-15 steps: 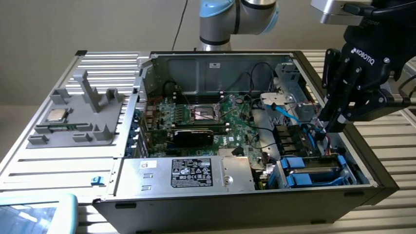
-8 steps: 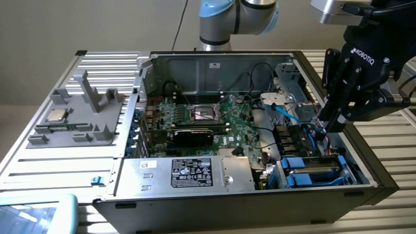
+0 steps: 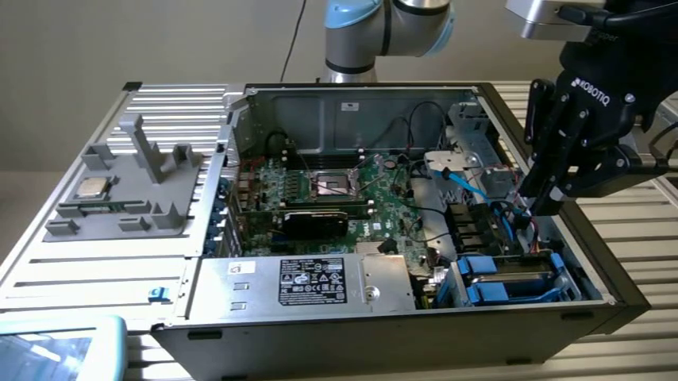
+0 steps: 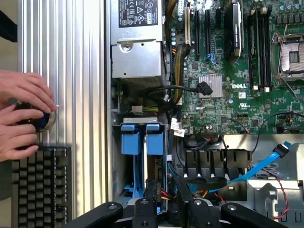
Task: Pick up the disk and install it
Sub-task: 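Insert the first disk wire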
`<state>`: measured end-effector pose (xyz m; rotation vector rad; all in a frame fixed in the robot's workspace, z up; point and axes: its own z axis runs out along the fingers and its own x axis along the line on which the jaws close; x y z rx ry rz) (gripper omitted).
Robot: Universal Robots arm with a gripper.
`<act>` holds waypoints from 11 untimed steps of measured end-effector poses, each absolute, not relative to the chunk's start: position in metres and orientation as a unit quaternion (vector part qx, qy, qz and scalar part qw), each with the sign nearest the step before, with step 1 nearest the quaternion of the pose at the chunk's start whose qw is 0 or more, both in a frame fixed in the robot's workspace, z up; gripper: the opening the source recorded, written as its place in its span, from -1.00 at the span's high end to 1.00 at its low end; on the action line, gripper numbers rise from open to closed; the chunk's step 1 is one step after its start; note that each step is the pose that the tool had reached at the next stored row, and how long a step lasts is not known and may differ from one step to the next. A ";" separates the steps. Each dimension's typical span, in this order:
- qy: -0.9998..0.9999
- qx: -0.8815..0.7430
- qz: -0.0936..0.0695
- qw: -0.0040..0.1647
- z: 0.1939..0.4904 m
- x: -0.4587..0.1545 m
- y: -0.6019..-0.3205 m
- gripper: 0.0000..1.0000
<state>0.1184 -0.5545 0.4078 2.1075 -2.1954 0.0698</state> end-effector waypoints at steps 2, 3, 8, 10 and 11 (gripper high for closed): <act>-0.720 0.691 0.025 0.051 0.407 0.118 -0.552 0.38; -0.720 0.691 0.027 0.052 0.407 0.118 -0.551 0.38; -0.727 0.684 0.030 0.056 0.403 0.121 -0.549 0.38; -0.735 0.675 0.029 0.056 0.401 0.121 -0.549 0.38; -0.739 0.671 0.029 0.056 0.401 0.121 -0.549 0.38</act>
